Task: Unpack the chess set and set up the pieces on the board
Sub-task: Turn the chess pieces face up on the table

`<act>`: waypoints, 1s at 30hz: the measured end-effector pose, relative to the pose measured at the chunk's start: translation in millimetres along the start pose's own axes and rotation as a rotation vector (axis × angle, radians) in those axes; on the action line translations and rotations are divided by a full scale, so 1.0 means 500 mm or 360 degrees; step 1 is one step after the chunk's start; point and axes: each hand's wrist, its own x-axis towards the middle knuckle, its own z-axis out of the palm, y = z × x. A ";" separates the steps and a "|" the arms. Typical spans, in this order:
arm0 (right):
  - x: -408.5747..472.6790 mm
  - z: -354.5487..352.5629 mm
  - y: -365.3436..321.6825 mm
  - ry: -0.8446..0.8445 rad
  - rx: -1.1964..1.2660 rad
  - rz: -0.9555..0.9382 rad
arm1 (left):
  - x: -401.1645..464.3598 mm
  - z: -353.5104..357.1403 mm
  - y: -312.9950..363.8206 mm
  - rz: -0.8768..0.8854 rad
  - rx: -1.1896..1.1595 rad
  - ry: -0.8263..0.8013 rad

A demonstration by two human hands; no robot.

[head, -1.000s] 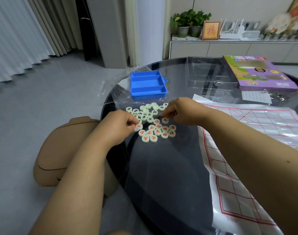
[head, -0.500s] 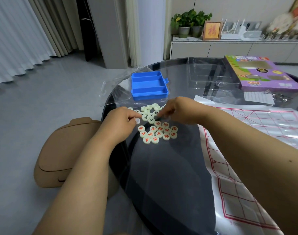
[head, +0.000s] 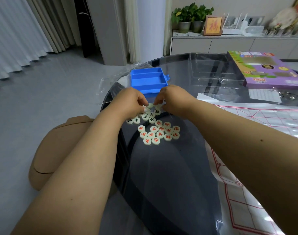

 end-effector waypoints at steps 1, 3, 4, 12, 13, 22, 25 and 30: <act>0.000 0.002 0.001 0.0007 0.0008 0.0008 | 0.002 0.001 0.001 0.0009 0.0014 -0.0039; 0.001 0.005 0.003 0.0021 0.0025 0.0030 | 0.006 0.003 0.002 0.0020 0.0025 -0.0090; 0.001 0.007 0.003 0.0025 0.0026 0.0037 | 0.008 0.002 0.002 0.0022 0.0025 -0.0104; 0.000 0.009 0.002 0.0071 0.0107 0.0066 | 0.018 0.004 0.009 0.0039 0.0019 -0.0162; -0.001 0.009 0.002 0.0074 0.0124 0.0063 | 0.020 0.004 0.010 0.0042 0.0025 -0.0172; -0.021 -0.006 0.017 0.0198 0.0268 0.0047 | 0.027 0.009 0.016 0.0107 0.0018 -0.0198; -0.045 -0.019 0.031 0.0194 0.0349 0.0094 | 0.025 0.009 0.014 0.0122 -0.0021 -0.0200; -0.075 -0.014 0.041 0.0153 0.0304 0.0064 | 0.025 0.002 0.011 0.0098 0.0037 -0.0233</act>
